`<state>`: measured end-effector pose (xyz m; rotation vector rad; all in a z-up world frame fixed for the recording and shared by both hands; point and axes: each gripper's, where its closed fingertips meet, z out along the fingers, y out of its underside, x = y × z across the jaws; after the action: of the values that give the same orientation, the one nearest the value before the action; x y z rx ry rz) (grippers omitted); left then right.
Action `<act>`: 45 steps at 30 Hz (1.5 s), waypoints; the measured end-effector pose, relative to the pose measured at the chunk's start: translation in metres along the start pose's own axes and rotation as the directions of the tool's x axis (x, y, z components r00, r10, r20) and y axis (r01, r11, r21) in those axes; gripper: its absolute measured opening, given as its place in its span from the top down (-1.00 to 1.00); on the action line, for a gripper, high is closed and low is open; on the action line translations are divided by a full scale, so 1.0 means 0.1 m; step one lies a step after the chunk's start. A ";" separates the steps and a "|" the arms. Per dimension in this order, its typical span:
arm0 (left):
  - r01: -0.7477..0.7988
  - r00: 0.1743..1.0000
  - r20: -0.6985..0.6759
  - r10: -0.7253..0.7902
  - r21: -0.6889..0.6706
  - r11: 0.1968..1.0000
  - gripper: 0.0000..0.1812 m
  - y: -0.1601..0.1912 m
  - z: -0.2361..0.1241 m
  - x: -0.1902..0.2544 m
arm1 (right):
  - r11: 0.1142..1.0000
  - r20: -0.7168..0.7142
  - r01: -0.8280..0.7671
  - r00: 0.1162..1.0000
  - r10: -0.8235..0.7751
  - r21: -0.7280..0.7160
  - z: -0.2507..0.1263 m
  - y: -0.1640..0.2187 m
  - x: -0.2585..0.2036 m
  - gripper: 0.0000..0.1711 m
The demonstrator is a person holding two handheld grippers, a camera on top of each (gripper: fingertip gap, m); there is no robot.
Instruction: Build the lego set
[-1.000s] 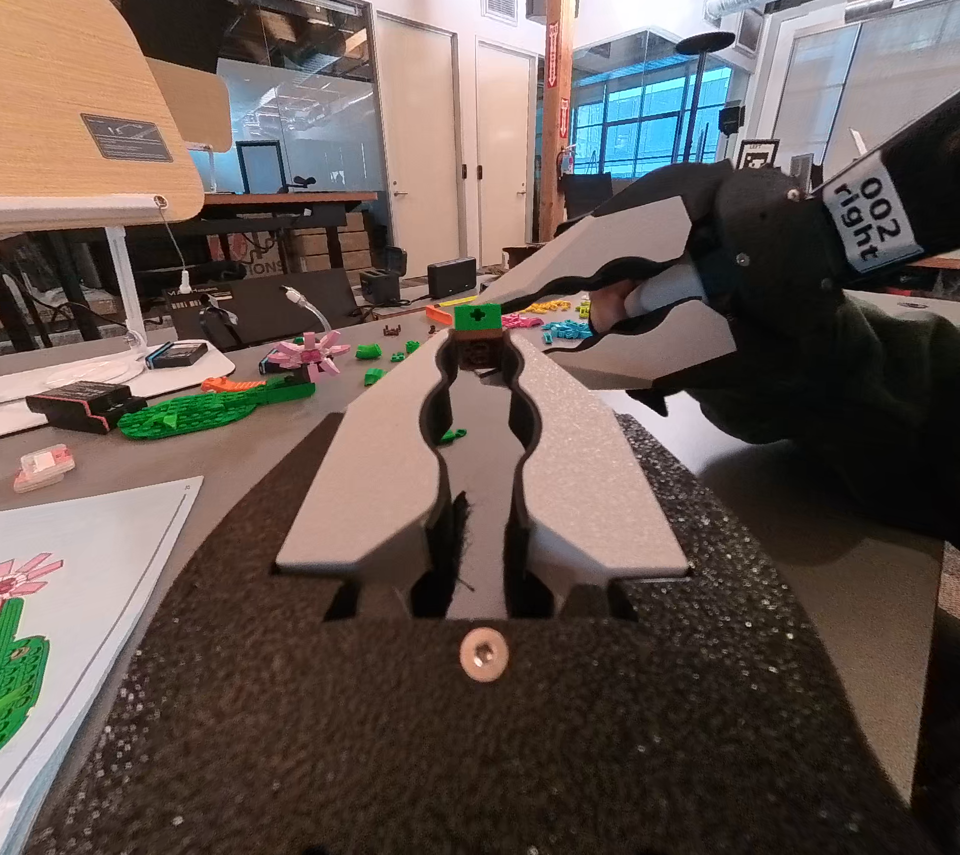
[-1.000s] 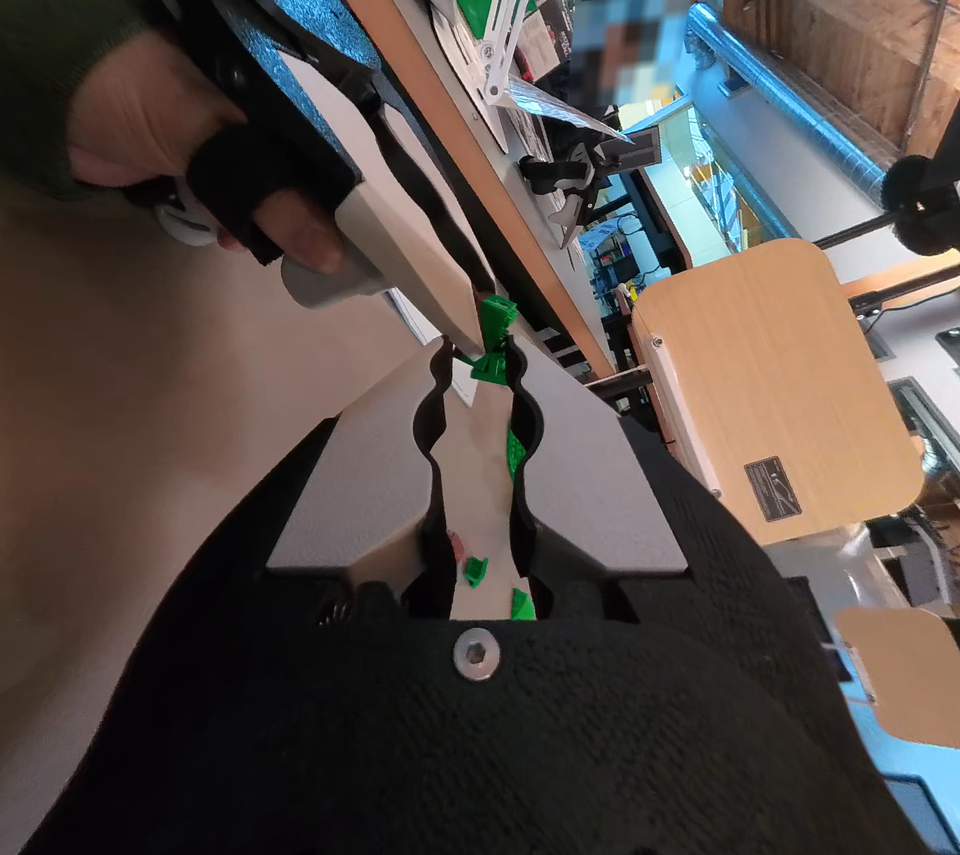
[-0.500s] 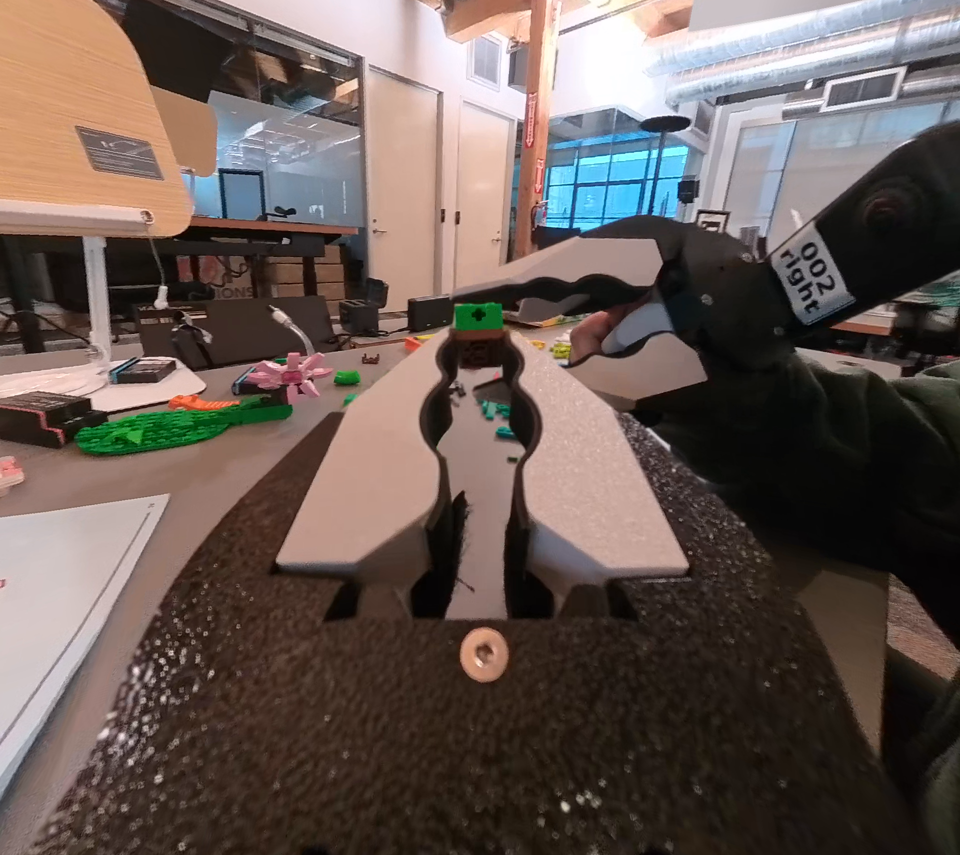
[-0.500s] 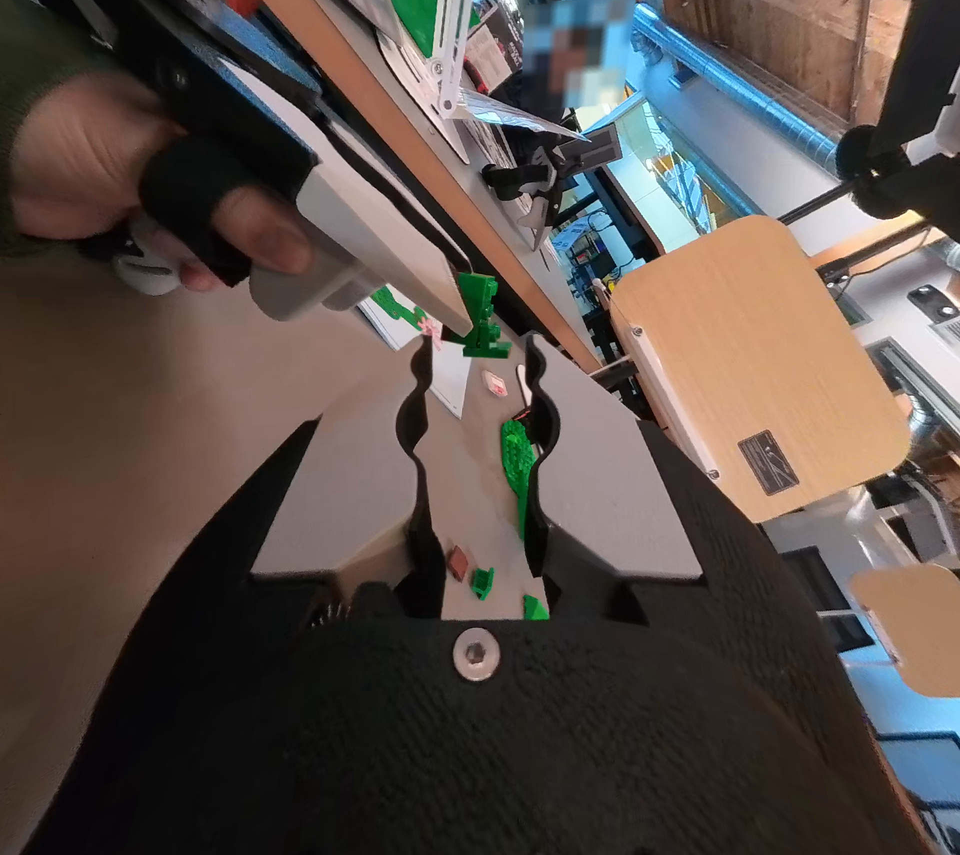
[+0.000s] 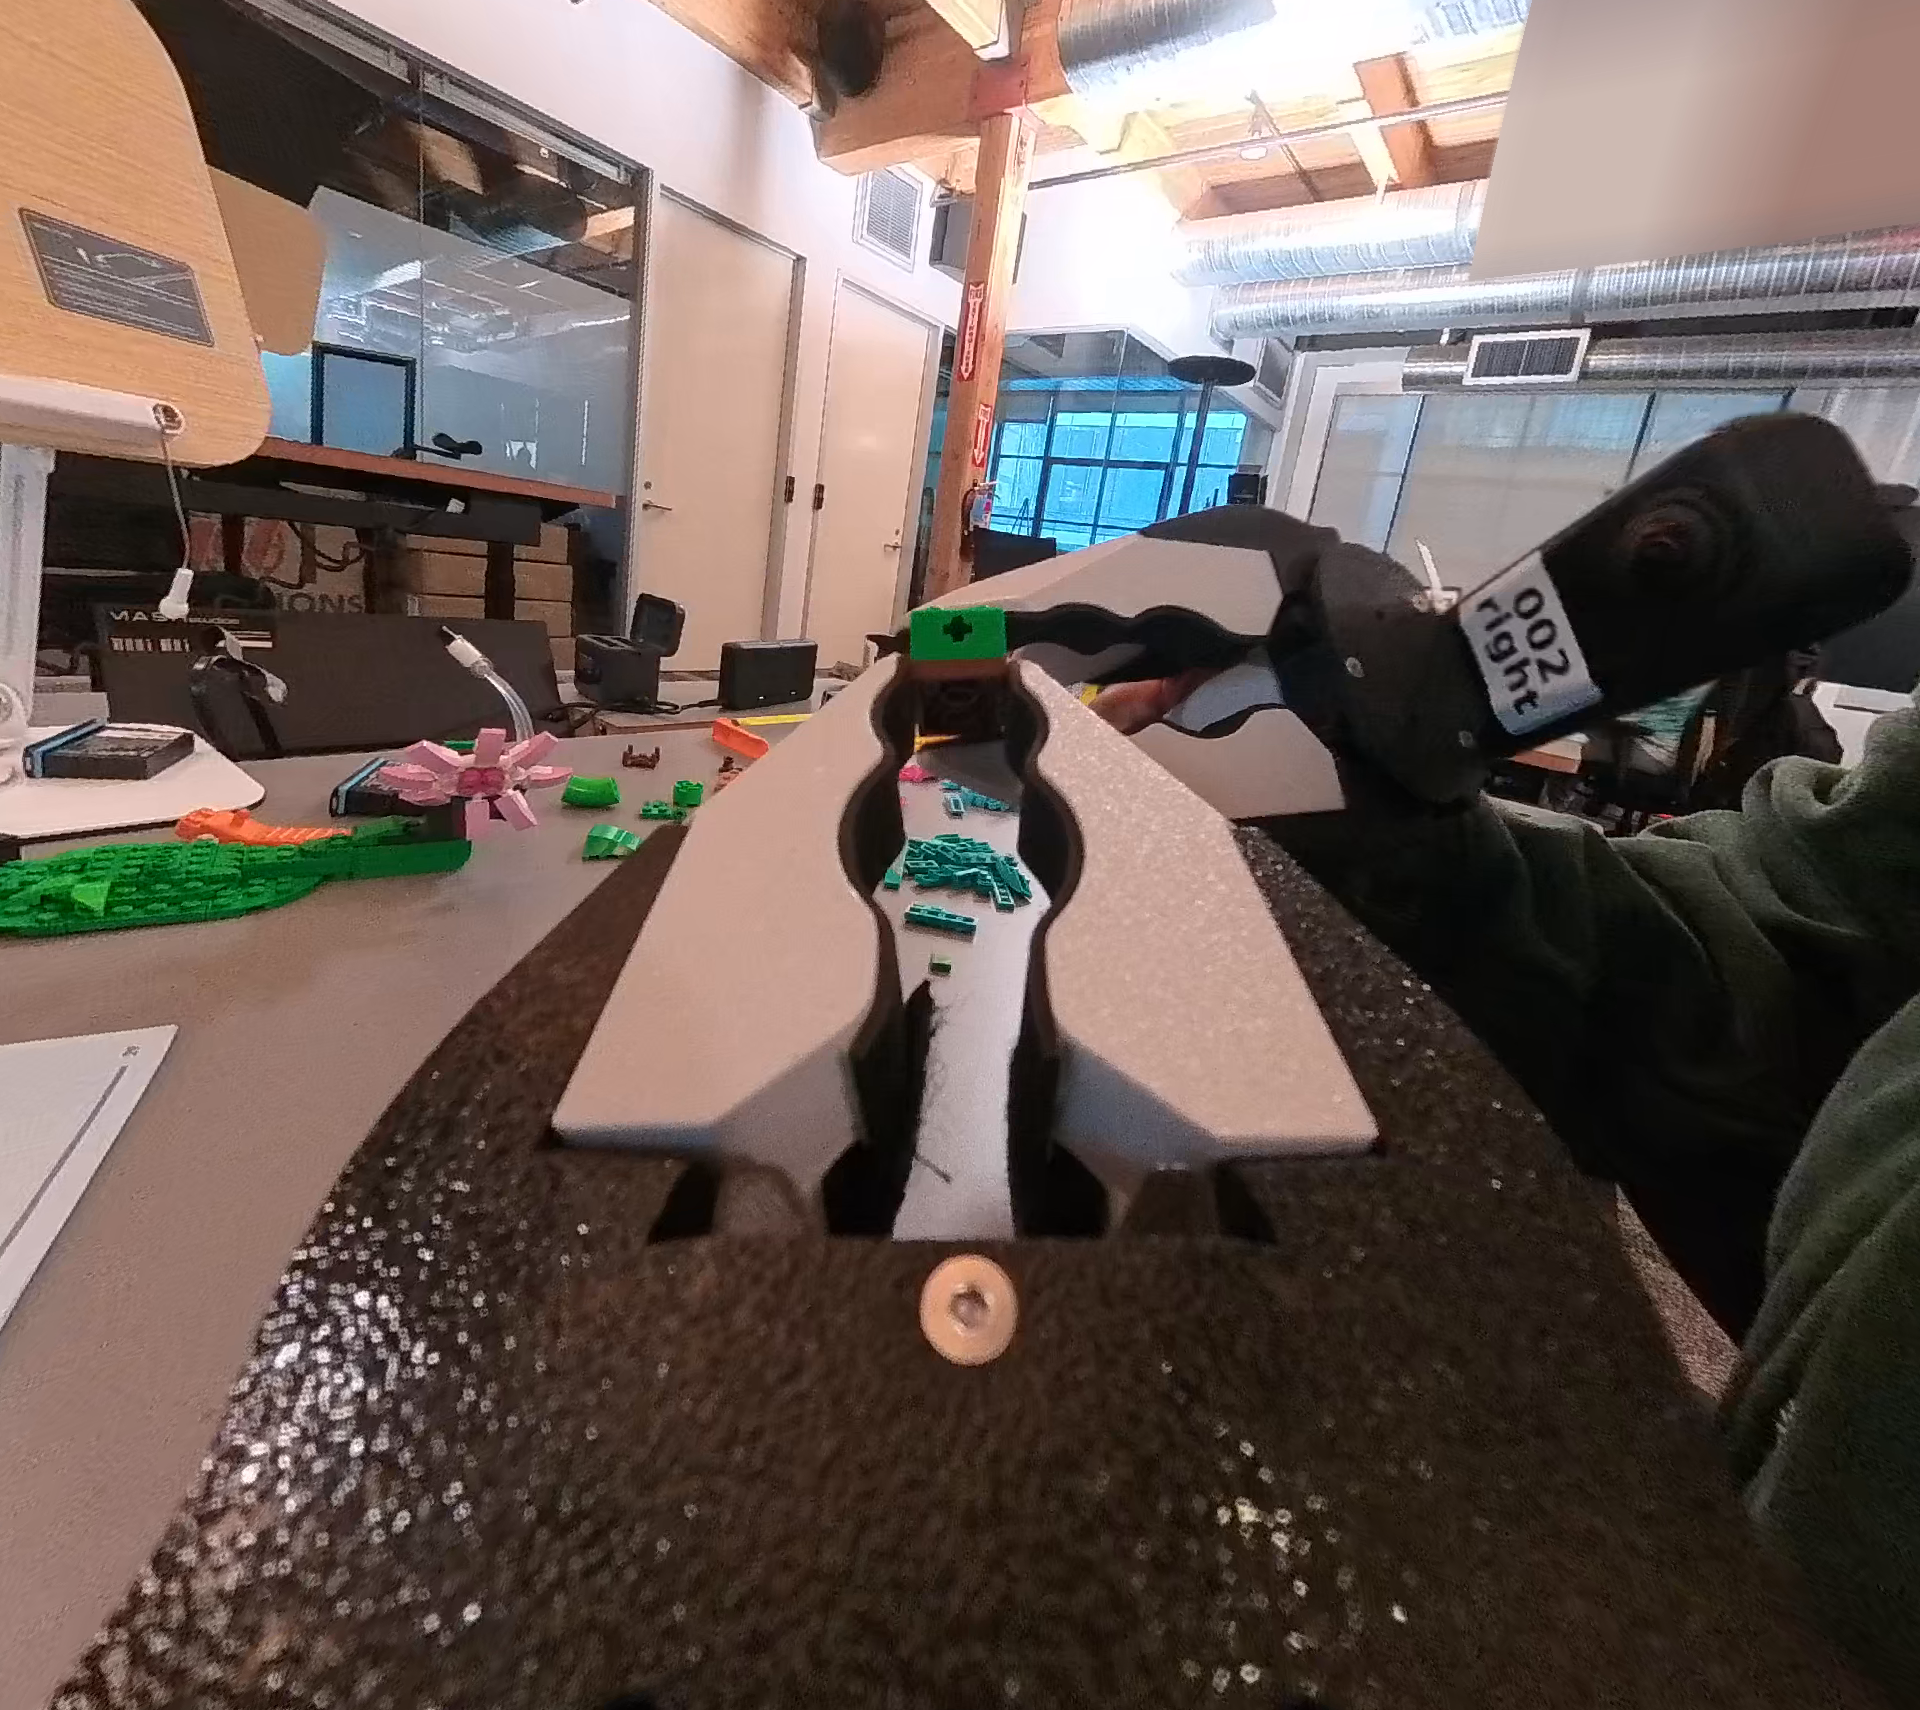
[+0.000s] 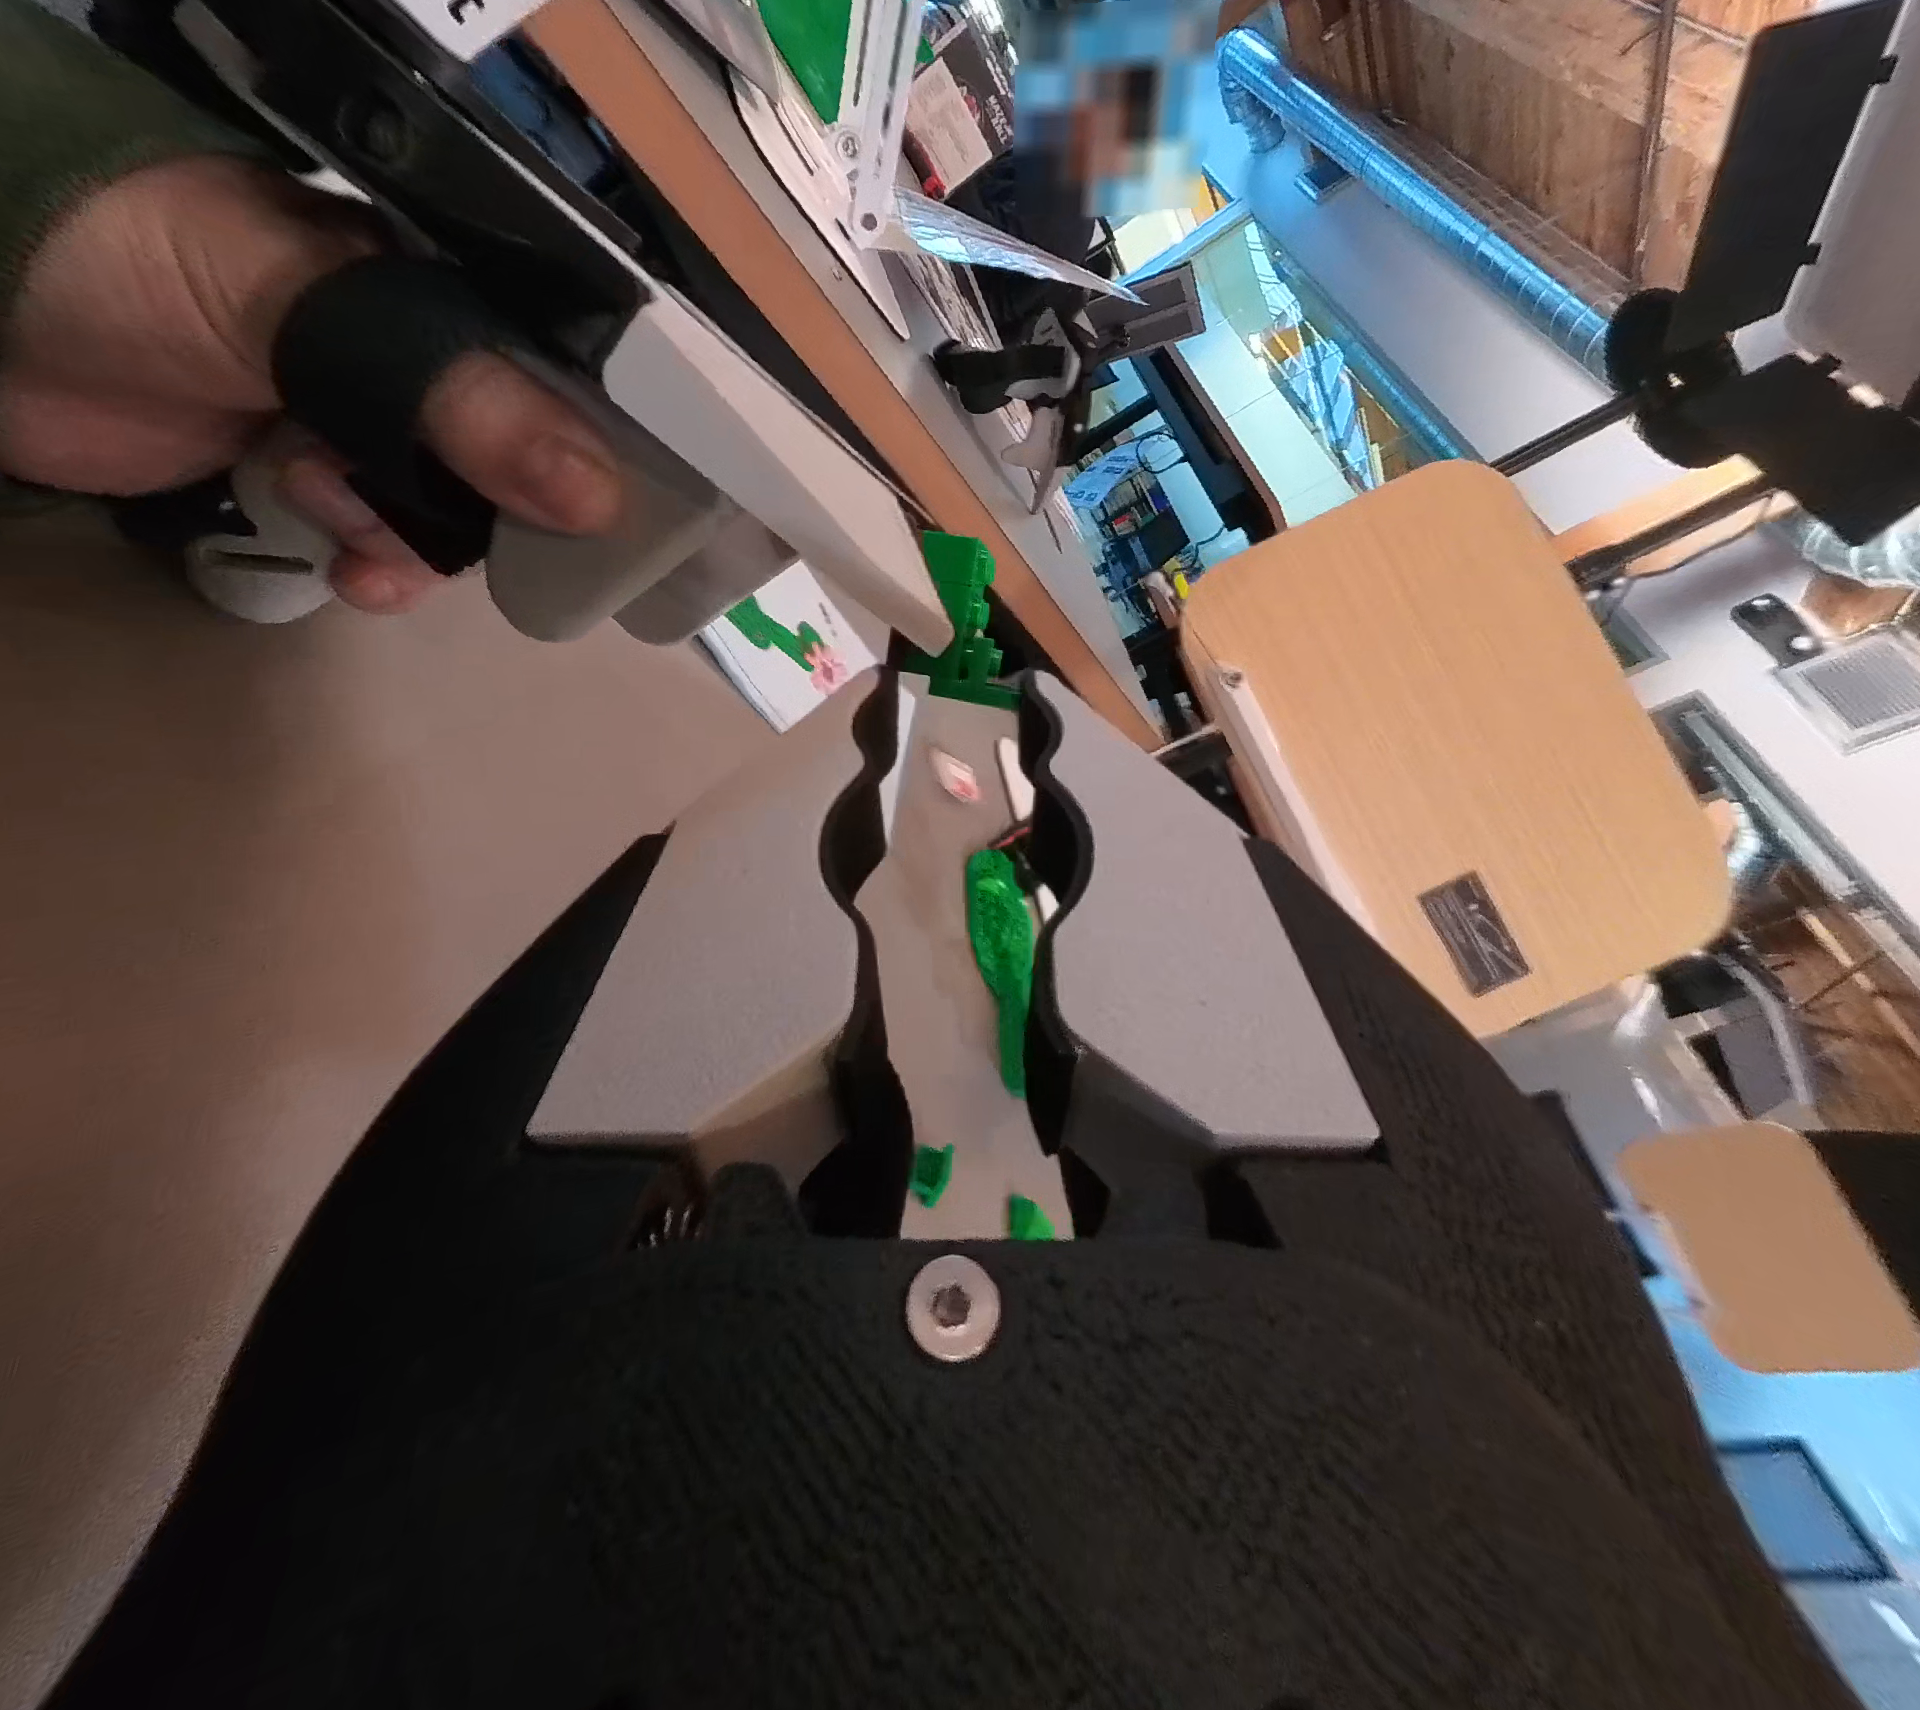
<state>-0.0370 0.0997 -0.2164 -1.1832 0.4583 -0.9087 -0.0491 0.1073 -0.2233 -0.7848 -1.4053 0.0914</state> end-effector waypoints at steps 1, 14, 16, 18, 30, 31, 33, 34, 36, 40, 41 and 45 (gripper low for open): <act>-0.001 1.000 0.002 0.001 -0.003 1.000 0.85 0.00 0.00 0.00 | 0.999 -0.025 0.028 0.999 -0.028 -0.016 0.00 0.01 0.02 0.83; -0.016 0.998 0.055 0.015 0.020 1.000 0.85 -0.03 0.09 -0.08 | 0.931 -0.134 0.327 0.928 -0.349 -0.161 0.02 0.02 0.06 0.85; -0.016 0.998 0.056 0.015 0.019 1.000 0.85 -0.03 0.10 -0.08 | 0.937 -0.123 0.316 0.934 -0.334 -0.149 0.02 0.02 0.06 0.85; -0.015 0.999 0.046 0.014 0.012 1.000 0.85 -0.02 0.11 -0.06 | 0.944 -0.097 0.305 0.943 -0.317 -0.124 0.00 0.02 0.04 0.85; -0.007 1.000 -0.004 0.007 0.001 1.000 0.84 -0.03 0.08 0.00 | 0.930 0.079 0.362 0.931 -0.356 -0.070 -0.03 0.06 -0.20 0.95; 0.019 1.000 -0.011 -0.019 0.015 1.000 0.85 -0.01 0.06 0.01 | 0.921 0.146 0.390 0.912 -0.383 -0.020 0.00 0.02 -0.43 0.99; -0.033 0.999 0.030 0.033 -0.022 0.999 1.00 0.03 0.05 -0.02 | 0.888 0.158 0.459 0.879 -0.449 -0.029 0.09 0.01 -0.64 1.00; -0.056 0.998 0.031 0.055 0.005 0.998 1.00 0.00 0.03 -0.02 | 0.901 0.129 0.433 0.895 -0.428 -0.013 0.09 -0.03 -0.59 1.00; -0.043 0.998 0.050 0.043 0.001 0.999 1.00 -0.01 0.02 -0.04 | 0.953 0.101 0.300 0.950 -0.295 -0.042 0.08 0.00 -0.40 1.00; -0.022 0.995 0.096 0.020 0.018 1.000 1.00 -0.03 -0.02 -0.14 | 0.957 0.146 0.261 0.959 -0.242 -0.125 0.08 0.28 -0.36 1.00; -0.030 0.994 0.111 0.025 0.036 0.999 1.00 -0.06 -0.04 -0.16 | 0.958 0.169 0.250 0.959 -0.226 -0.141 0.09 0.34 -0.39 1.00; -0.094 0.955 0.289 0.065 0.087 0.992 1.00 -0.22 -0.24 -0.39 | 0.962 0.267 0.142 0.961 -0.078 -0.232 0.08 0.59 -0.50 0.95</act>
<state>-0.0854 0.1145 -0.2098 -1.1734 0.2214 -0.6696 -0.0439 0.1303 -0.2978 -0.9235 -1.7266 -0.0763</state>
